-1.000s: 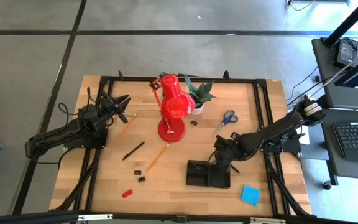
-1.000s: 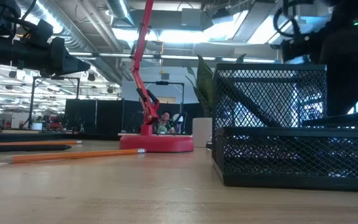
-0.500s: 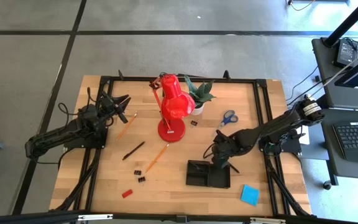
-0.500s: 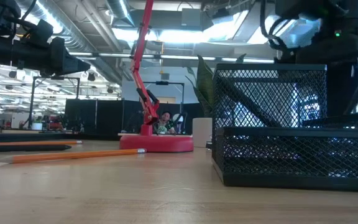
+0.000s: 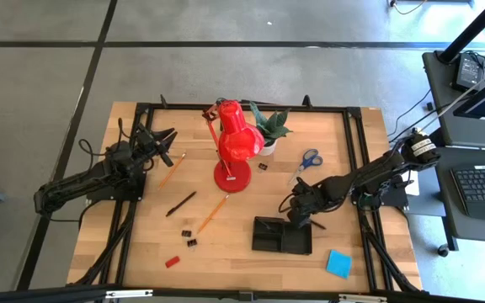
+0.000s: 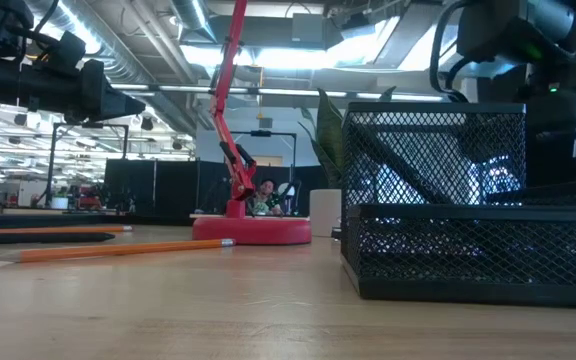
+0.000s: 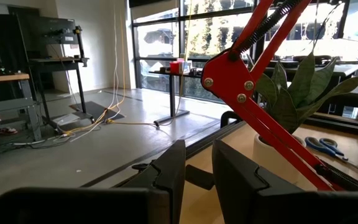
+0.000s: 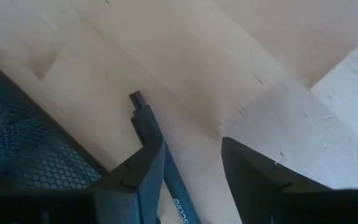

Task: Pick and place office supplies into organizer
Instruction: Put the right black pen into the black desk organizer

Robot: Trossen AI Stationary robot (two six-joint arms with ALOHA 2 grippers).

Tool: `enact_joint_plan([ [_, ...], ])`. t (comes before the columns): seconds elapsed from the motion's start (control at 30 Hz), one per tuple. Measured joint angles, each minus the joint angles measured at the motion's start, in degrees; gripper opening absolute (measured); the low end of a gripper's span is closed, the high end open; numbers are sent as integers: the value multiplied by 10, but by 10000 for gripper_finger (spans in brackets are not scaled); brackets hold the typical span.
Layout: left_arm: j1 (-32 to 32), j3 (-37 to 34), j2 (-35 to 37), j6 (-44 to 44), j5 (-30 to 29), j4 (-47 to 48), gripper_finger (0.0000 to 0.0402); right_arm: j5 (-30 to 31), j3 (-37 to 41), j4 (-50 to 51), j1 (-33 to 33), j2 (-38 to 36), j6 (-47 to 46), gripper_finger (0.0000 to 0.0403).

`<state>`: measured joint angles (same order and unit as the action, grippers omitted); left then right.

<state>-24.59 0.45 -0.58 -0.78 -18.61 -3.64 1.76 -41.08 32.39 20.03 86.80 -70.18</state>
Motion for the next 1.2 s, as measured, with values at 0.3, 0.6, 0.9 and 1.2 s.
enact_joint_plan([
  [0.3,0,0,0,0,0,0,74,-1,2,-2,-2,3,29,165],
  [0.6,0,0,0,0,0,0,74,0,2,-32,-2,3,41,165],
  [0.9,0,0,0,0,0,0,74,-33,1,-79,-3,2,104,165],
  [1.2,0,0,0,0,0,0,74,-42,1,-77,-3,2,157,165],
])
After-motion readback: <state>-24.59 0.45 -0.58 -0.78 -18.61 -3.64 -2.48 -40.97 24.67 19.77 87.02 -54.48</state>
